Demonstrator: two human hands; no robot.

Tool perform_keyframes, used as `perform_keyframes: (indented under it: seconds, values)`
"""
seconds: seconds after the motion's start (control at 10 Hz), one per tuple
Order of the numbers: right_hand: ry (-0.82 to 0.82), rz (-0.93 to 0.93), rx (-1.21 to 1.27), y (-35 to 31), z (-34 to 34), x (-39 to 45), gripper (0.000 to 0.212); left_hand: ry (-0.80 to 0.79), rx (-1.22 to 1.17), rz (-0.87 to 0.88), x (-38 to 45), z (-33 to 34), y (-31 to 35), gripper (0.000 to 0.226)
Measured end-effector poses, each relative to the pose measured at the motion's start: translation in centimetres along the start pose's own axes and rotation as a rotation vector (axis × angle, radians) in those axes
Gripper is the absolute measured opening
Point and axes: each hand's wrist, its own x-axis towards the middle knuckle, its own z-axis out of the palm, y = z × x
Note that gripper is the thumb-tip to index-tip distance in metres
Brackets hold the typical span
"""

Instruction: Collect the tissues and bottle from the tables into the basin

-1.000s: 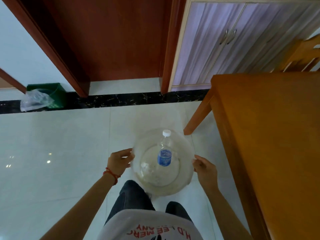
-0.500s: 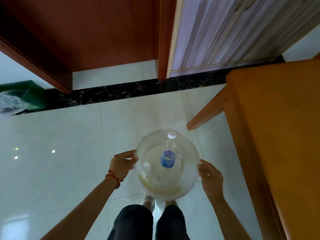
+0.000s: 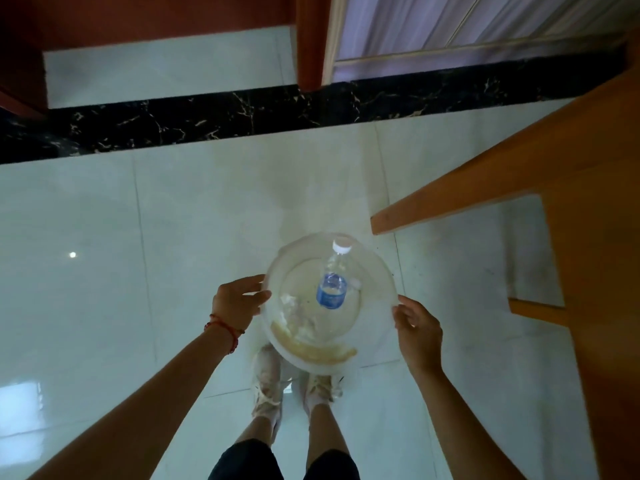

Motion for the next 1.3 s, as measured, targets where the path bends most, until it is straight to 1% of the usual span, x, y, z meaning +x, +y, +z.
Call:
perform_keyframes:
  seconds: [0.2, 0.4, 0.5, 0.6, 0.7, 0.9, 1.0, 1.1, 1.2, 1.3]
  values:
    - [-0.018, -0.005, -0.034, 4.4, 4.5, 8.1, 0.024, -0.013, -0.021, -0.037, 8.2, 4.0, -3.8, 0.038]
    - [-0.021, -0.044, -0.085, 8.3, 7.9, 13.8, 0.025, -0.019, -0.053, -0.06, 14.6, 6.8, -6.4, 0.037]
    - [0.003, -0.056, -0.107, 9.6, 9.0, 16.0, 0.024, -0.035, -0.051, -0.044, 16.9, 8.1, -7.1, 0.038]
    - [0.047, -0.057, -0.094, 10.4, 9.6, 17.6, 0.024, -0.028, -0.051, -0.03, 18.4, 9.2, -7.2, 0.038]
    - [0.058, -0.071, -0.073, 11.1, 10.0, 18.7, 0.024, -0.027, -0.055, -0.012, 19.5, 9.9, -7.3, 0.038]
    - [0.047, -0.051, -0.002, 12.0, 10.2, 19.6, 0.022, -0.027, -0.033, 0.02, 20.1, 10.3, -7.5, 0.039]
    - [0.038, -0.012, 0.023, 11.9, 9.9, 18.9, 0.024, -0.01, 0.004, 0.021, 19.3, 9.9, -7.4, 0.042]
    - [0.02, 0.027, -0.031, 11.0, 9.6, 17.4, 0.027, 0.001, -0.009, -0.002, 17.7, 8.9, -7.0, 0.046]
    - [-0.002, 0.005, -0.075, 8.9, 8.7, 15.2, 0.029, -0.036, 0.02, -0.013, 15.3, 7.1, -5.9, 0.042]
    - [0.013, -0.005, -0.106, 6.6, 7.3, 12.9, 0.03, -0.04, 0.087, 0.011, 12.0, 5.5, -4.6, 0.036]
